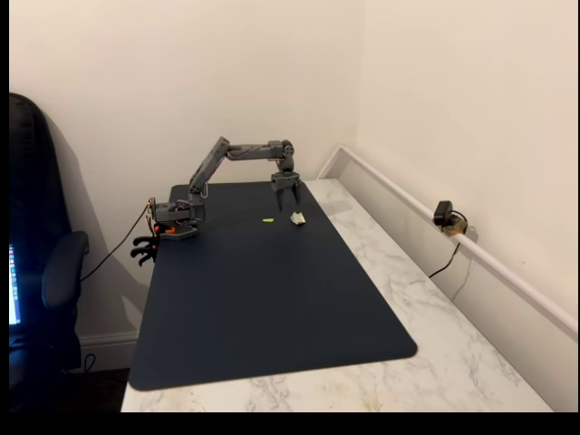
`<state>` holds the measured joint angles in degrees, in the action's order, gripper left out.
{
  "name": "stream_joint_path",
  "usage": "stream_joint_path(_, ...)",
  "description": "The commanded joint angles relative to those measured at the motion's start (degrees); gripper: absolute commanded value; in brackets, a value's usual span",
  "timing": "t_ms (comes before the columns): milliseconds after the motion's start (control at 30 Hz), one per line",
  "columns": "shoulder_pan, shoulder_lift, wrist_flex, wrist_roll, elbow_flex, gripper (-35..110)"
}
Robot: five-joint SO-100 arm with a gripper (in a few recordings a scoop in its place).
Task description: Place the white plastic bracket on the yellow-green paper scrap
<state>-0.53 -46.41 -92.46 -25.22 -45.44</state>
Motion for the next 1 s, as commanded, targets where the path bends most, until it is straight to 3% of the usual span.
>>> stream_joint_path(0,0.3,1.1,-3.3,0.0,11.4,35)
stream_joint_path(200,0.8,9.1,-7.5,0.6,24.5,36)
stream_joint_path(967,1.8,15.2,-7.6,-1.0,25.8,37)
